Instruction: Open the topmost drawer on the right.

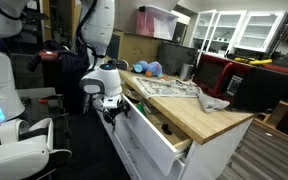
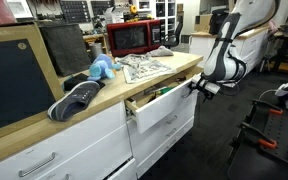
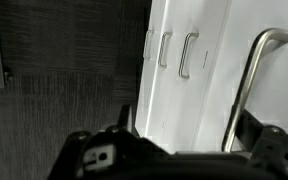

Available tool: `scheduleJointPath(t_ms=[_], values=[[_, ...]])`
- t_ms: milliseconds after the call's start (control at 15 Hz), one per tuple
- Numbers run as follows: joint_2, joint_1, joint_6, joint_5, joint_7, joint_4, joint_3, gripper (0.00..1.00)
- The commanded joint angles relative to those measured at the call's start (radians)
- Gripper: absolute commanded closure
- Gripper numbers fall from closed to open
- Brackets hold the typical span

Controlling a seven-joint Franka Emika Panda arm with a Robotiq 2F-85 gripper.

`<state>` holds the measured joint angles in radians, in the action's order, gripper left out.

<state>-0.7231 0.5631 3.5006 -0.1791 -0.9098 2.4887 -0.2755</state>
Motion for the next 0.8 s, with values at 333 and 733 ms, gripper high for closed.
scheduleJointPath(t_ms=[333, 733], values=[[0.020, 0.039, -0.003, 0.033, 0.003, -0.038, -0.033, 0.00], [0.013, 0.026, -0.003, 0.026, 0.005, -0.046, -0.024, 0.00]])
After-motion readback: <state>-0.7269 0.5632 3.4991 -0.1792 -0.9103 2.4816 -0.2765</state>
